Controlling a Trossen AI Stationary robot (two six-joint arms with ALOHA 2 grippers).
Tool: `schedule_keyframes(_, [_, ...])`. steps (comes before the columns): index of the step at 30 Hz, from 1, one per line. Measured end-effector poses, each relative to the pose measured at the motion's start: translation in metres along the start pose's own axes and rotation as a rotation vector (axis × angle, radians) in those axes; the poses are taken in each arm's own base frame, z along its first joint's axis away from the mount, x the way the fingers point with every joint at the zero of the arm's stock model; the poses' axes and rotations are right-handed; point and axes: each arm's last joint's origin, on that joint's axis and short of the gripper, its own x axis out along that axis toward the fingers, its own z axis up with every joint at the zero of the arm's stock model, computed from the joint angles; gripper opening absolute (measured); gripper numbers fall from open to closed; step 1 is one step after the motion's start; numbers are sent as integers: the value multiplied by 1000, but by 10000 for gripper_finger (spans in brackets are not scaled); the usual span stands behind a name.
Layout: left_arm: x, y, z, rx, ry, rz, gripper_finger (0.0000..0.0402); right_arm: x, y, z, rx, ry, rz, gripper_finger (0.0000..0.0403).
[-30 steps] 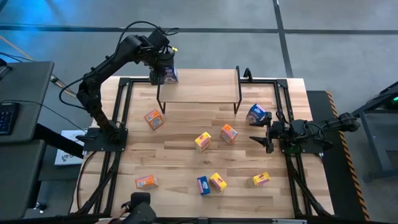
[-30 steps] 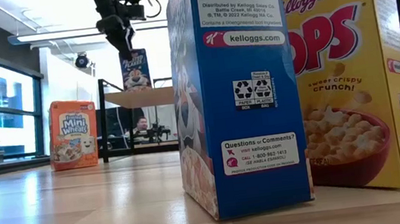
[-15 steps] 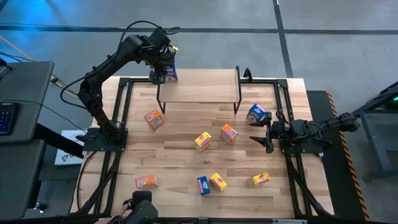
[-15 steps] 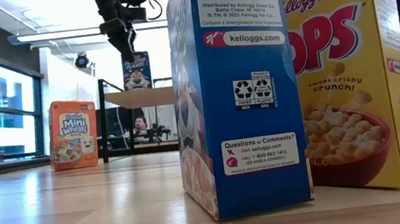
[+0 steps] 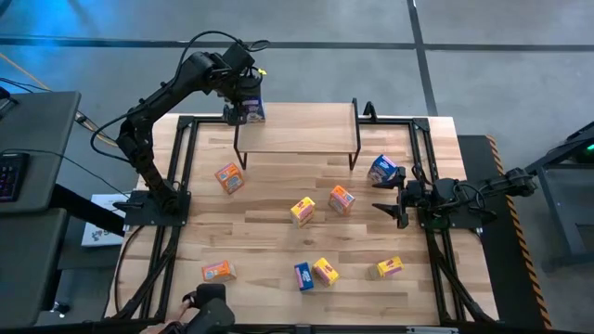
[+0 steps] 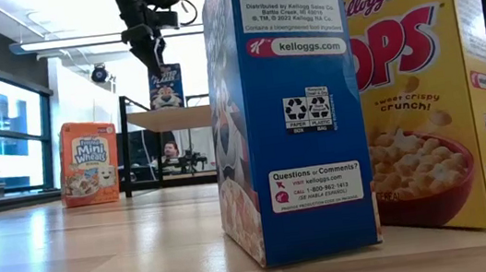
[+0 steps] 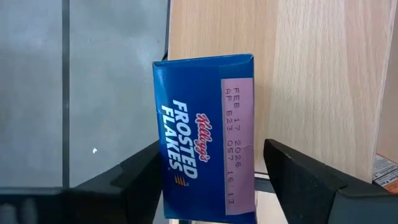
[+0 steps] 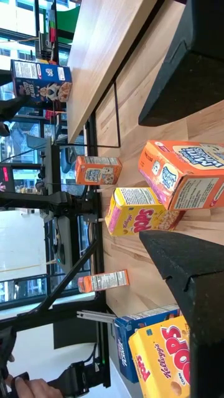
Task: Stack cereal on shelf
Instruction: Put the top left blue cereal box on the shelf, then put the top right orange cereal box on the shelf
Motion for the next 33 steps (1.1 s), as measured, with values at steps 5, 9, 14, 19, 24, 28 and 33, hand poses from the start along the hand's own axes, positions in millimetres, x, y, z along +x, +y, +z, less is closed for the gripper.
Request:
schedule_keyframes(5, [0, 1, -1, -8, 19, 24, 292, 0, 0, 0, 0, 0, 1, 279])
schedule_keyframes(9, [-4, 1, -1, -18, 27, 57, 306, 0, 0, 0, 0, 0, 0, 279])
schedule_keyframes(14, [-14, 1, -3, -38, -1, 98, 308, 0, 0, 0, 0, 0, 0, 279])
schedule_keyframes(19, [-28, 0, -6, -74, -23, 158, 308, 0, 0, 0, 0, 0, 1, 279])
schedule_keyframes(24, [-46, -3, -12, -137, -49, 201, 308, 0, 0, 0, 0, 0, 0, 279])
schedule_keyframes(28, [-63, -8, -18, -193, -87, 225, 308, 0, 0, 0, 0, 0, 0, 279])
schedule_keyframes(33, [-83, -23, -24, -291, -131, 200, 308, 0, 0, 0, 0, 0, 0, 279])
